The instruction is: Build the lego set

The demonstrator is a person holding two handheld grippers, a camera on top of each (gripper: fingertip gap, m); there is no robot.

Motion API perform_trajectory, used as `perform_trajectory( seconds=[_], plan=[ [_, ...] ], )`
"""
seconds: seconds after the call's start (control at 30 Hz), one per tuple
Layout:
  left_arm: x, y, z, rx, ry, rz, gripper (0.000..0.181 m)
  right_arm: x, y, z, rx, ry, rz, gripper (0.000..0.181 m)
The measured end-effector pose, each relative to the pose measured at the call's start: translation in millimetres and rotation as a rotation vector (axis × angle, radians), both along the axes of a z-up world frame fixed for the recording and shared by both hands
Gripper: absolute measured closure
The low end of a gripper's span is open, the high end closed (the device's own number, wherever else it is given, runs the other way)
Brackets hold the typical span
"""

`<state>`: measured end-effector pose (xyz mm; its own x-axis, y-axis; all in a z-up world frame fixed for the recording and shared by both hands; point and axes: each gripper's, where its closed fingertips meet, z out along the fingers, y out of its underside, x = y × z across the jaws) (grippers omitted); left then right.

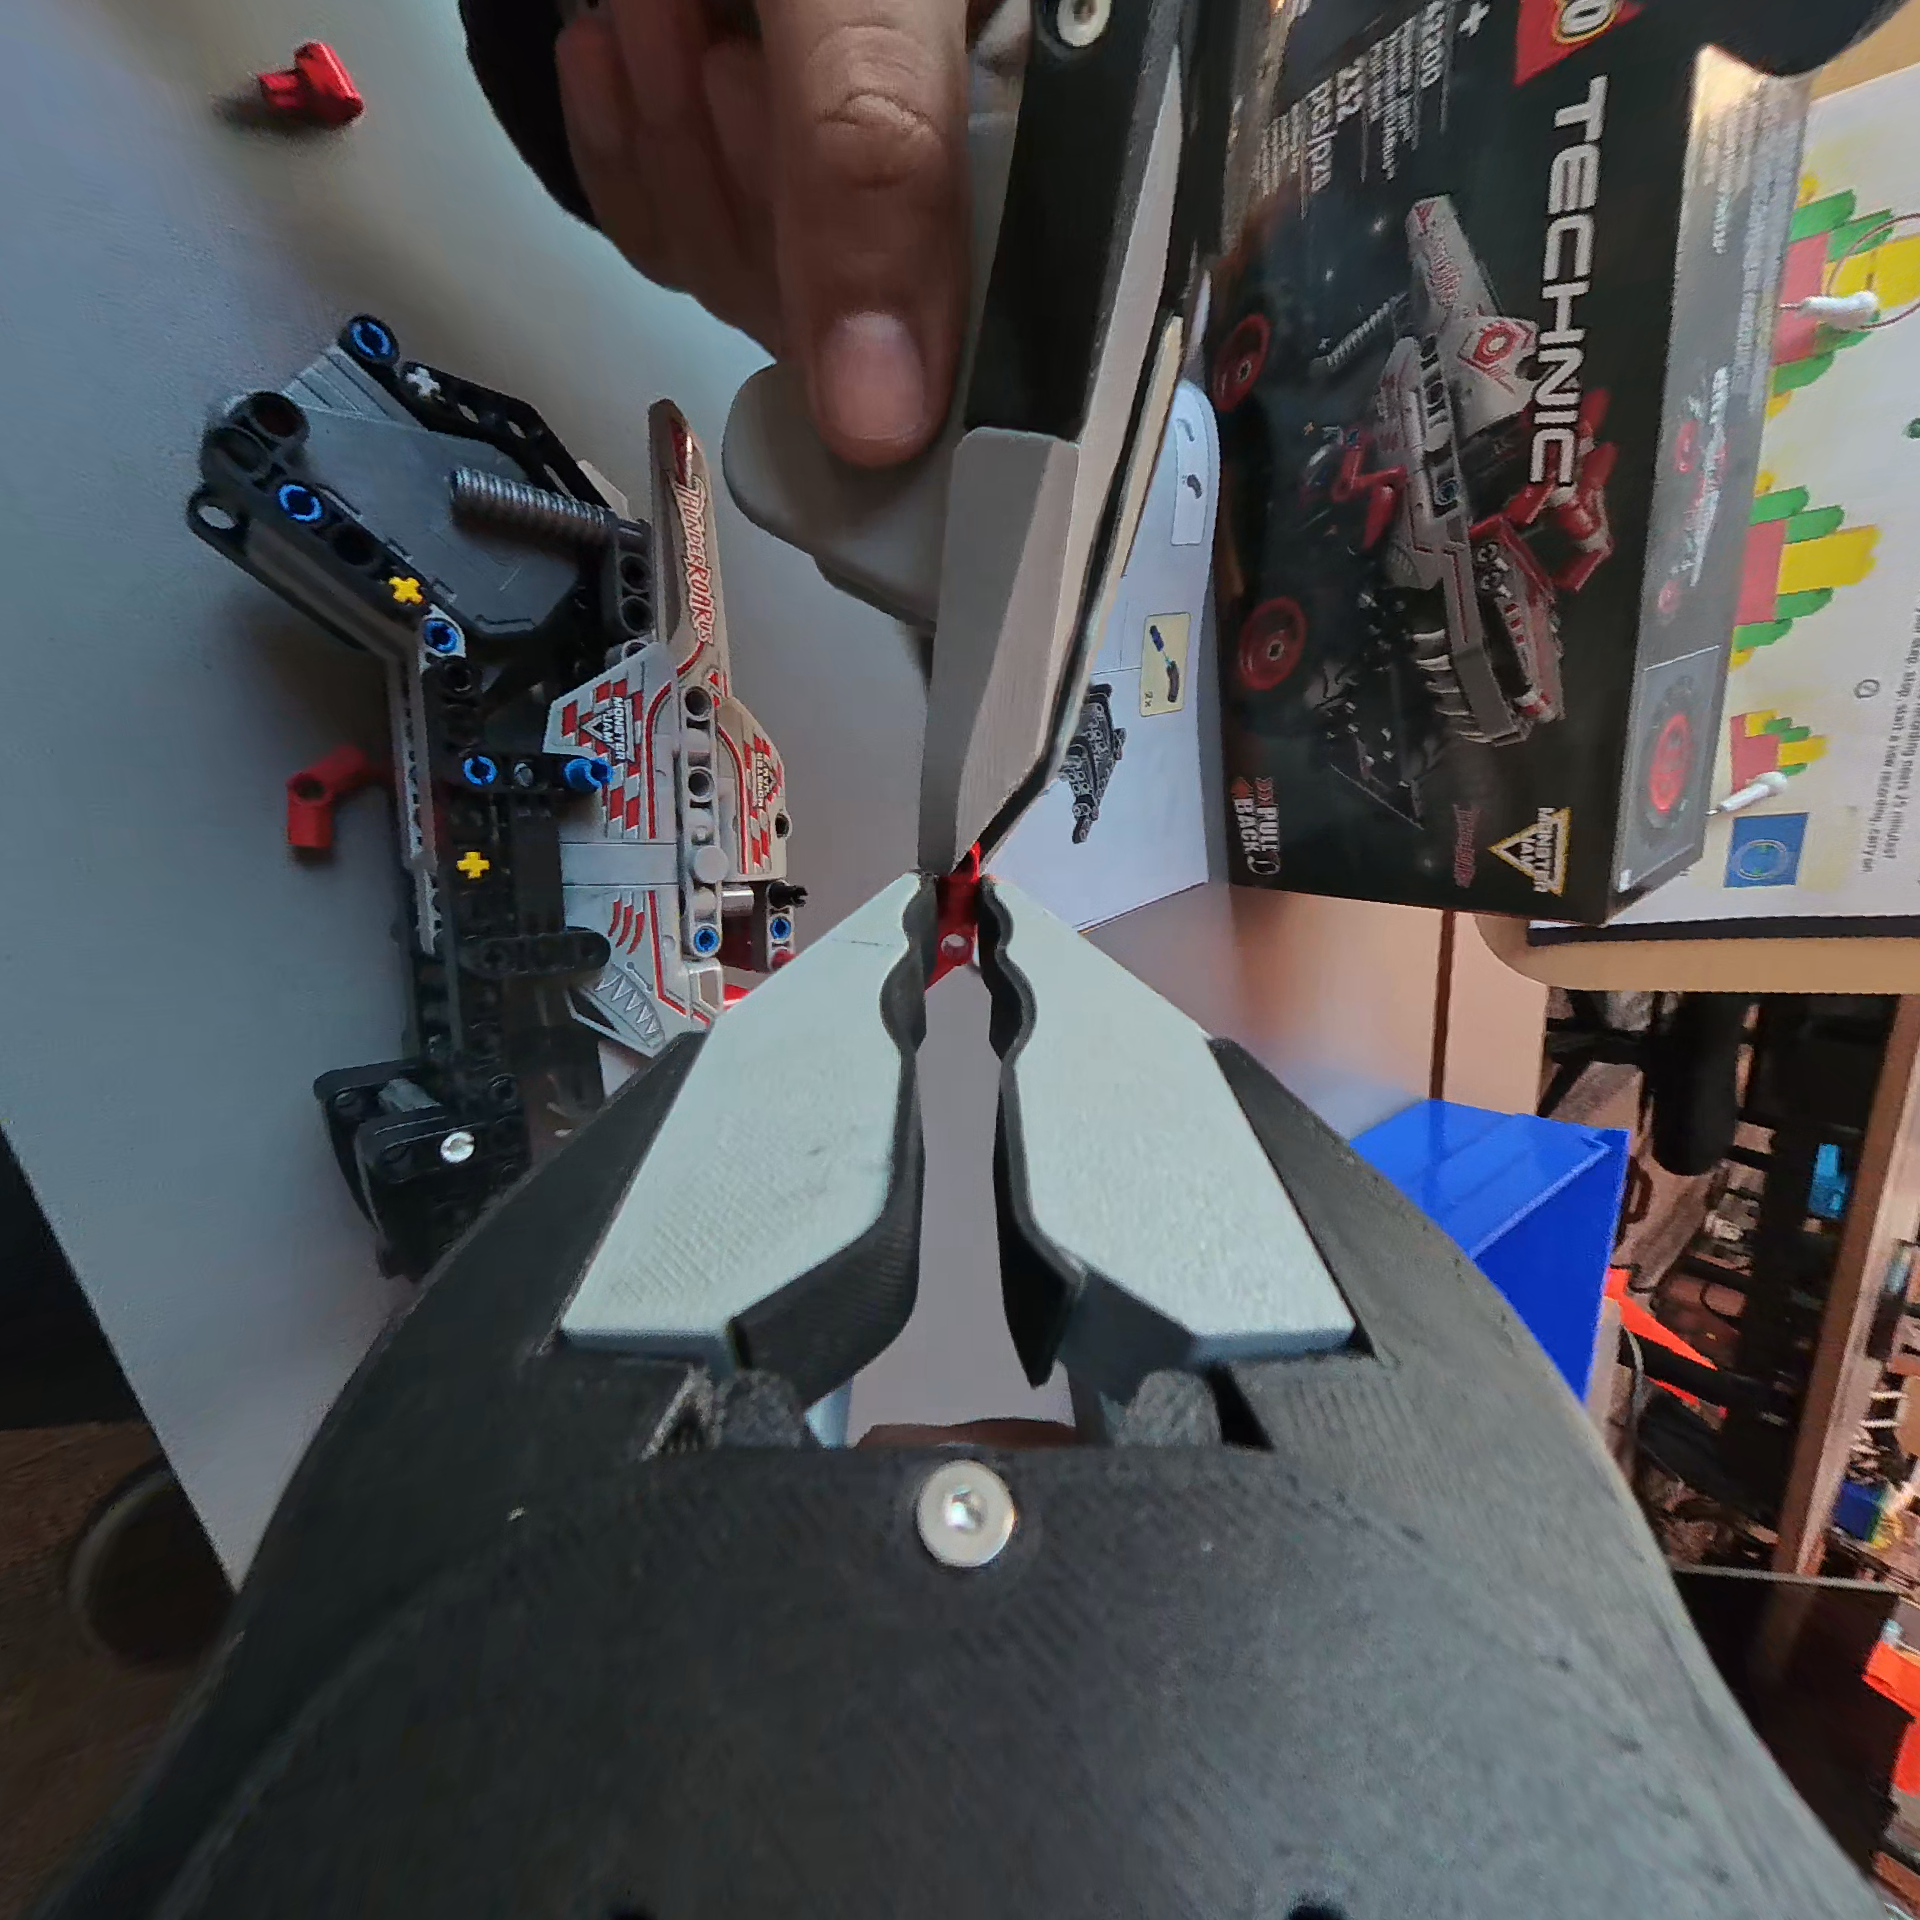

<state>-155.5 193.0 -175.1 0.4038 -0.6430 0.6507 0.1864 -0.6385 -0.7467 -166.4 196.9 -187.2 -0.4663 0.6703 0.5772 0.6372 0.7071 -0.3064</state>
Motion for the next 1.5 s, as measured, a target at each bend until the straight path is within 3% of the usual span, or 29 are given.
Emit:
perform_trajectory(
  seconds=[0.03, 0.3, 1.07, 1.2, 1.37, 1.5],
  plan=[
    [-0.3, 0.1, 1.4, -0.007, -0.028, -0.002, 0.175, -0.4, 0.1, 1.6, 0.005, 0.019, 0.004, 0.176],
    [0.2, -1.1, 8.1, -0.058, -0.168, -0.039, 0.177, 1.9, -2.6, 13.3, -0.092, 0.136, 0.009, 0.176],
    [2.5, 0.1, 9.4, -0.131, -0.237, -0.035, 0.177, 5.4, -4.1, 18.9, 0.042, 0.172, 0.073, 0.178],
    [0.5, 2.5, 3.9, -0.097, -0.149, -0.018, 0.17, 6.8, -2.5, 17.9, -0.025, 0.17, 0.046, 0.178],
    [-10.0, 1.5, -7.9, -0.016, 0.119, -0.002, 0.151, 15.7, 1.8, 12.4, -0.217, 0.159, -0.022, 0.178],
    [-0.2, -23.9, -26.3, -0.007, 0.316, -0.162, 0.137, 26.6, 11.7, 6.1, -0.391, 0.169, -0.097, 0.178]
  ],
)
